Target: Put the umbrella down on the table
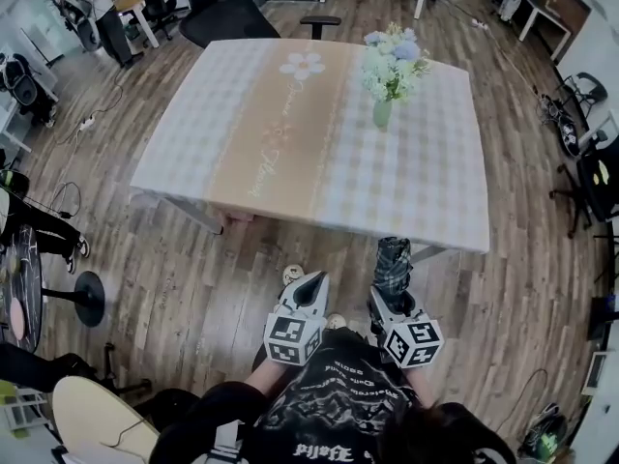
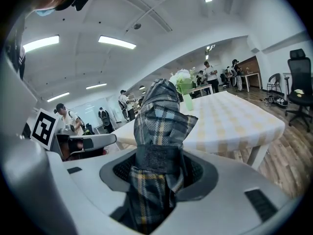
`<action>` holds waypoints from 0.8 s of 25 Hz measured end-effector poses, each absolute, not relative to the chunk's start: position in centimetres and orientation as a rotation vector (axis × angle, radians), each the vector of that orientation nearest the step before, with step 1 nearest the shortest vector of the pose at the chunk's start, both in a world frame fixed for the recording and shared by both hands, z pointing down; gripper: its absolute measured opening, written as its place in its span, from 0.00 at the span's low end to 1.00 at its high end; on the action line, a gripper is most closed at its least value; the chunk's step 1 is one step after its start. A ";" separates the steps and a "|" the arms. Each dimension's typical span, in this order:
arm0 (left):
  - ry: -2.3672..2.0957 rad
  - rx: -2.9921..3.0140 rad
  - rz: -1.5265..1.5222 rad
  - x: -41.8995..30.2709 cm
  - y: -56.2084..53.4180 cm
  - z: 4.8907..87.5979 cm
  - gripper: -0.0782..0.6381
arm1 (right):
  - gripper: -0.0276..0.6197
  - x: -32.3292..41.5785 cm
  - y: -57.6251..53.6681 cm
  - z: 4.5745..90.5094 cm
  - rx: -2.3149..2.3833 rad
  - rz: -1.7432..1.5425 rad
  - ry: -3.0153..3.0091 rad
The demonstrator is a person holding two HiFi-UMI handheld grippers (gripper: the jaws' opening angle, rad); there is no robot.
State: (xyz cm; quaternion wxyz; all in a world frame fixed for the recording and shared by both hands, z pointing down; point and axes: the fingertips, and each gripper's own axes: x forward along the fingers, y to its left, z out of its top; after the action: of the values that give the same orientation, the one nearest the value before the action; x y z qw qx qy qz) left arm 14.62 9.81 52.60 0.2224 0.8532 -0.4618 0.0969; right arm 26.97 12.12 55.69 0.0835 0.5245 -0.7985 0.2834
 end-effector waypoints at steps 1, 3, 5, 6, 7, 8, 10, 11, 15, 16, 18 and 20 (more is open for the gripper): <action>-1.267 2.360 0.270 14.8 9.3 52.8 0.14 | 0.38 27.2 11.8 55.9 1.578 0.853 -2.374; -1.256 2.368 0.270 14.9 7.6 53.3 0.14 | 0.38 27.5 10.6 56.4 1.606 0.865 -2.358; -1.255 2.373 0.269 14.8 5.7 53.5 0.14 | 0.38 27.8 9.1 56.6 1.626 0.867 -2.346; -1.258 2.374 0.270 14.6 4.7 53.5 0.14 | 0.38 27.8 8.3 56.6 1.632 0.865 -2.342; -1.262 2.375 0.270 14.4 3.7 53.5 0.14 | 0.38 27.7 7.4 56.5 1.640 0.863 -2.339; -1.267 2.376 0.272 14.1 2.5 53.4 0.14 | 0.38 27.7 6.4 56.4 1.649 0.860 -2.337; -1.275 2.376 0.271 13.5 -0.3 53.4 0.14 | 0.38 27.4 3.8 56.2 1.669 0.857 -2.331; -1.276 2.376 0.268 13.1 -1.7 53.3 0.14 | 0.38 27.2 2.5 56.2 1.676 0.856 -2.327; -1.275 2.384 0.256 11.3 -7.7 52.9 0.14 | 0.38 25.6 -3.4 55.9 1.678 0.815 -2.310; -1.273 2.388 0.255 10.8 -9.2 52.8 0.14 | 0.38 25.4 -4.9 55.9 1.685 0.800 -2.300; -1.261 2.394 0.259 9.8 -12.4 52.8 0.14 | 0.38 25.1 -8.2 55.9 1.713 0.802 -2.283; -1.227 2.403 0.263 9.0 -15.2 53.0 0.14 | 0.38 24.5 -11.3 56.0 1.745 0.816 -2.270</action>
State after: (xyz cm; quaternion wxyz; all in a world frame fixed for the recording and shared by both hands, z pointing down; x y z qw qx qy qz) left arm 9.01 -15.22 52.98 0.2136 0.8660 -0.4422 0.0947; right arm 24.48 -11.35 55.95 0.0821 0.5841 -0.7599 0.2731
